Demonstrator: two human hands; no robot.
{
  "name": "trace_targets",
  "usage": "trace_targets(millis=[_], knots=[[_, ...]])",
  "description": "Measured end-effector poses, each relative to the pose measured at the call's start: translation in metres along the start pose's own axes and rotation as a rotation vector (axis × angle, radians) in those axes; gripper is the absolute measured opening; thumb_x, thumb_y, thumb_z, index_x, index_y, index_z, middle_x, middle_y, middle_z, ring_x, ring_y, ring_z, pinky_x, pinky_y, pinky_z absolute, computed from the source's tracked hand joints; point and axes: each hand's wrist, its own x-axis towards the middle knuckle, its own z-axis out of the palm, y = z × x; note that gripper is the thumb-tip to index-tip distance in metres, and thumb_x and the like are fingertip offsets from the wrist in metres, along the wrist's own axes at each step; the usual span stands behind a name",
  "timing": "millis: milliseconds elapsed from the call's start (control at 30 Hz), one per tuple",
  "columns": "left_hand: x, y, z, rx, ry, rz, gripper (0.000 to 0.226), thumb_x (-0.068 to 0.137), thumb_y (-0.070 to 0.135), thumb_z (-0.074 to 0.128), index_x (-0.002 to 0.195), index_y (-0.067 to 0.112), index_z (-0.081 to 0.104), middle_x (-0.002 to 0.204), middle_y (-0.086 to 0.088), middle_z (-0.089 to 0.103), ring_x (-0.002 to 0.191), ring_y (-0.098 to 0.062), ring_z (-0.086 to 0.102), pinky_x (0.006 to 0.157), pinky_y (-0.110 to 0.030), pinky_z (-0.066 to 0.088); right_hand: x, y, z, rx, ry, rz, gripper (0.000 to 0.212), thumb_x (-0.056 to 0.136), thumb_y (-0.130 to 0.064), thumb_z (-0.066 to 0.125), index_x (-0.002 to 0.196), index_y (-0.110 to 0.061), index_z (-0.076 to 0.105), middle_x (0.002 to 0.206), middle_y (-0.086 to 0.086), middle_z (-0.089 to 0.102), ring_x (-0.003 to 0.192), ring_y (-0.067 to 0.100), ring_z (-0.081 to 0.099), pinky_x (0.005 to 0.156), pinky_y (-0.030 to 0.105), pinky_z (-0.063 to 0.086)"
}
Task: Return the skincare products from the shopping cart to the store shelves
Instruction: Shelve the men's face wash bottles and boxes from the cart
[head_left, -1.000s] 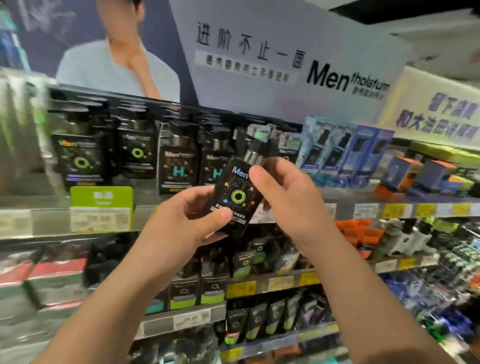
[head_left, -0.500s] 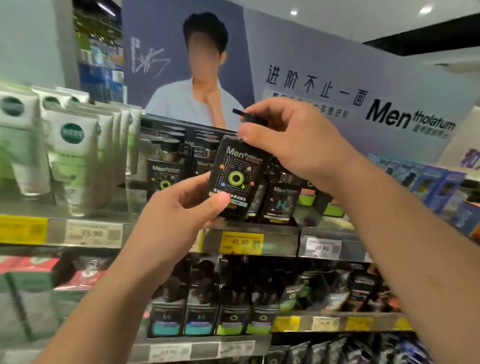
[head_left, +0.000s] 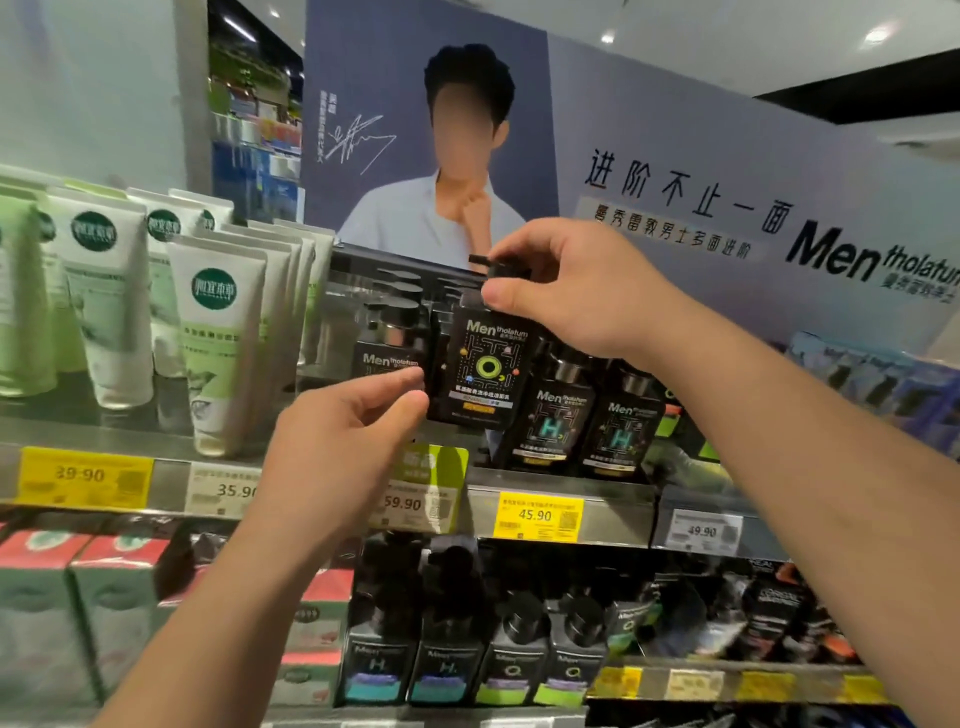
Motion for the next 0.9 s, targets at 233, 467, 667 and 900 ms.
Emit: trace_targets(millis=[233, 467, 667, 900], knots=[[0.006, 0.003, -0.001, 0.096, -0.017, 0.014, 0.024, 0.096, 0.035, 0.068, 0.118, 0.042, 0.074, 0.08, 0.022, 0.077, 0.068, 0.012, 0.066, 0.076, -0.024, 0.051, 0.01, 0.005, 0.021, -0.132, -0.004, -0.008, 0.032, 0.082, -0.06, 0.071, 0.108, -0.041, 0.072, 0.093, -0.027, 0.063, 0.111, 0.014, 0.061, 0.107, 0.052, 0.041], [0.009, 0.005, -0.007, 0.152, -0.037, 0.005, 0.022, 0.097, 0.039, 0.065, 0.117, 0.044, 0.074, 0.066, 0.012, 0.074, 0.05, 0.005, 0.051, 0.061, -0.031, 0.049, 0.012, 0.008, 0.033, -0.3, -0.064, -0.011, 0.038, 0.088, -0.058, 0.071, 0.122, -0.041, 0.069, 0.118, -0.016, 0.069, 0.129, 0.017, 0.046, 0.099, 0.042, 0.025], [0.01, 0.01, -0.01, 0.186, -0.054, 0.0, 0.022, 0.098, 0.041, 0.062, 0.117, 0.046, 0.072, 0.061, 0.009, 0.072, 0.041, 0.0, 0.042, 0.051, -0.024, 0.037, 0.014, 0.011, 0.038, -0.316, -0.066, -0.026, 0.035, 0.09, -0.055, 0.07, 0.122, -0.041, 0.068, 0.124, -0.014, 0.07, 0.13, 0.015, 0.049, 0.101, 0.044, 0.025], [0.01, 0.01, -0.006, 0.105, -0.061, 0.006, 0.024, 0.097, 0.041, 0.063, 0.119, 0.044, 0.072, 0.063, 0.009, 0.073, 0.042, 0.004, 0.048, 0.056, -0.025, 0.042, 0.013, 0.014, 0.041, -0.364, -0.044, -0.062, 0.04, 0.094, -0.059, 0.064, 0.13, -0.04, 0.064, 0.121, -0.013, 0.068, 0.125, 0.015, 0.046, 0.098, 0.043, 0.023]])
